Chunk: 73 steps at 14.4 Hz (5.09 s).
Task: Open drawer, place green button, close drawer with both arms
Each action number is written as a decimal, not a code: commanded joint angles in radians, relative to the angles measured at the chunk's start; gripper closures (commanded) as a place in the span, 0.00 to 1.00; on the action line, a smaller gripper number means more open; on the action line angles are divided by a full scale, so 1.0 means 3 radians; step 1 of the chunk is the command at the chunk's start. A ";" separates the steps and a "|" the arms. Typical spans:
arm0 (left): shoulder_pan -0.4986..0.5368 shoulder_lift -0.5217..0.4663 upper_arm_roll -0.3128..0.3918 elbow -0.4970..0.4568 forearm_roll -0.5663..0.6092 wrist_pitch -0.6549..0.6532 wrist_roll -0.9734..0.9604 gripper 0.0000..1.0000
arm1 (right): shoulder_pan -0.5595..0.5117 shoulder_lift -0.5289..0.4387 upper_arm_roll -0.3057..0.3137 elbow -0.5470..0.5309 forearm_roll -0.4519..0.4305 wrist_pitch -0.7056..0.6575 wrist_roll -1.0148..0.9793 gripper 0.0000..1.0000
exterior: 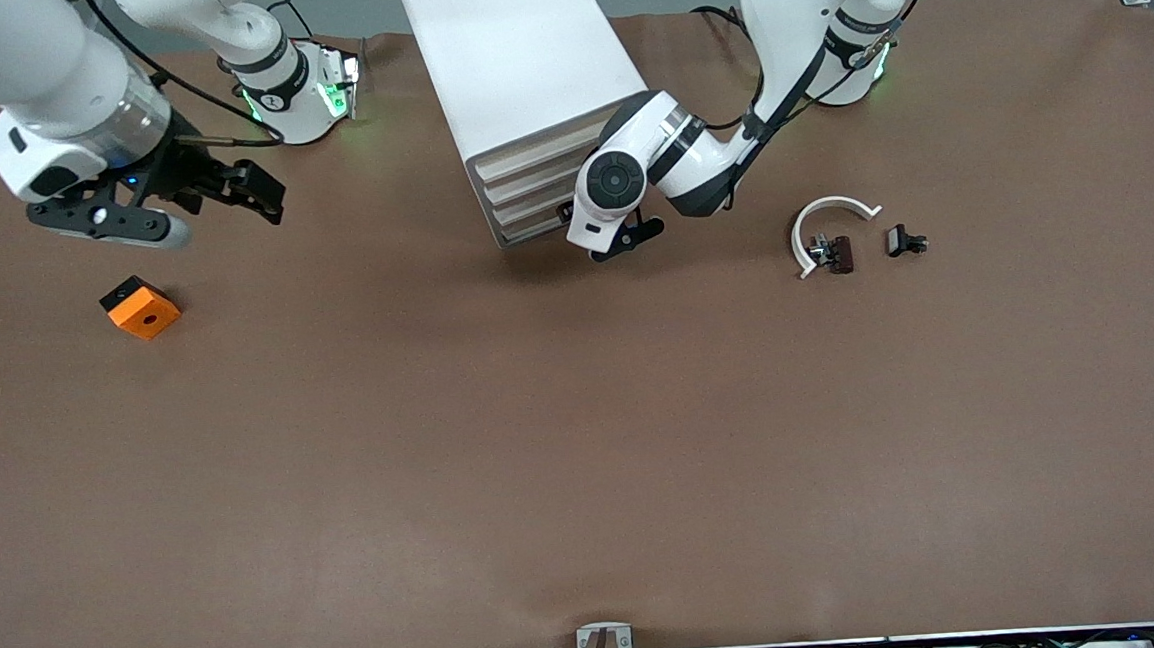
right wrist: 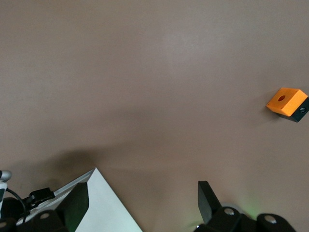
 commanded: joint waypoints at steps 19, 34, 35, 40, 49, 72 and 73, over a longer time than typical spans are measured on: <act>0.2212 -0.0347 0.0043 0.1488 0.0846 -0.1166 -0.0097 0.00 | -0.1196 -0.0158 0.0060 -0.0150 -0.0040 0.0020 -0.1474 0.00; 0.1764 -0.1809 0.1335 0.1187 0.0909 -0.1770 0.2775 0.00 | -0.1222 -0.0378 0.0070 -0.0114 -0.0153 0.0133 -0.1505 0.00; 0.1748 -0.1860 0.1387 0.1161 0.0878 -0.1801 0.2959 0.00 | -0.1222 -0.0378 0.0070 -0.0104 -0.0148 0.0138 -0.1495 0.00; 0.1712 -0.2223 0.1561 0.0905 0.0515 -0.1888 0.3437 0.00 | -0.1227 -0.0368 0.0070 -0.0063 -0.0153 0.0138 -0.1495 0.00; 0.1712 -0.2249 0.1311 0.0859 0.0560 -0.1990 0.3657 0.00 | -0.1227 -0.0332 0.0065 0.0019 -0.0153 0.0133 -0.1495 0.00; 0.1763 -0.2275 0.1311 0.0921 0.0607 -0.2123 0.3600 0.00 | -0.1217 -0.0322 0.0070 0.0019 -0.0148 0.0102 -0.1490 0.00; 0.1763 -0.2320 0.1316 0.0875 0.0607 -0.2118 0.3595 0.00 | -0.1227 -0.0307 0.0065 0.0024 -0.0153 0.0051 -0.1490 0.00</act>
